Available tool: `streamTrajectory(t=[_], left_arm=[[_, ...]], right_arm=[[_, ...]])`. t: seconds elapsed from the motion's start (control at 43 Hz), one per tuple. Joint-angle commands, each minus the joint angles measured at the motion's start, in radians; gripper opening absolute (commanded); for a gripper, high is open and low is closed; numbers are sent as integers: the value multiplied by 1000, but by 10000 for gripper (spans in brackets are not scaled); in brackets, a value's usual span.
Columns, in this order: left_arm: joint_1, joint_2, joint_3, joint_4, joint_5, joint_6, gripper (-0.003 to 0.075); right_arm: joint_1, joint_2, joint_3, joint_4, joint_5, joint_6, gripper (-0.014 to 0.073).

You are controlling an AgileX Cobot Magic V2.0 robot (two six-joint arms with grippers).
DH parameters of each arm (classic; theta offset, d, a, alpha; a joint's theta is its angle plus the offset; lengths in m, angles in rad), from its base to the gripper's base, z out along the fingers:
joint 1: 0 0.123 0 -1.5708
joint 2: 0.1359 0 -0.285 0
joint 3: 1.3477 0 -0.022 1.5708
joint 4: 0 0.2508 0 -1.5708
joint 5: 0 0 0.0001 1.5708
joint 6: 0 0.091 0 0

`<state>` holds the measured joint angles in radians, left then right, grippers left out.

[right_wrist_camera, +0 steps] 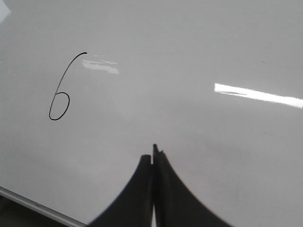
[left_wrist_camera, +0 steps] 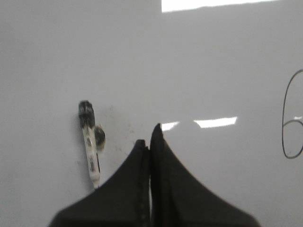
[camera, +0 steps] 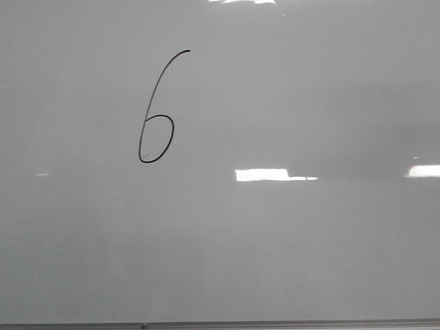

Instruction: Write number 6 on whiteboard

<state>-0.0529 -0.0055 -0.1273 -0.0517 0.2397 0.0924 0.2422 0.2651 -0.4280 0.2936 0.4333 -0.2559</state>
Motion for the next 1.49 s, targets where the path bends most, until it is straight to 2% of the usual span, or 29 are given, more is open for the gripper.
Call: streamTrajectory(t=[0.0, 0.186, 0.233, 1.256, 1.372, 1.465], left_arm=[[-14, -17, 34, 24, -109, -64, -20], [-14, -17, 143, 24, -215, -64, -20], [-14, -17, 138, 24, -183, -64, -20], [-14, -17, 138, 23, -188, -64, -20], [-14, -17, 138, 23, -188, -64, -20], [-14, -17, 138, 23, -188, -64, -20]], right_arm=[[-5, 10, -26, 14, -84, 1, -60], [-5, 10, -26, 14, -84, 1, -60], [-5, 10, -26, 14, -84, 1, -60], [-5, 10, -25, 13, -84, 1, -60], [-5, 2, -12, -44, -103, 1, -60], [-13, -29, 62, -129, -193, 54, -60]])
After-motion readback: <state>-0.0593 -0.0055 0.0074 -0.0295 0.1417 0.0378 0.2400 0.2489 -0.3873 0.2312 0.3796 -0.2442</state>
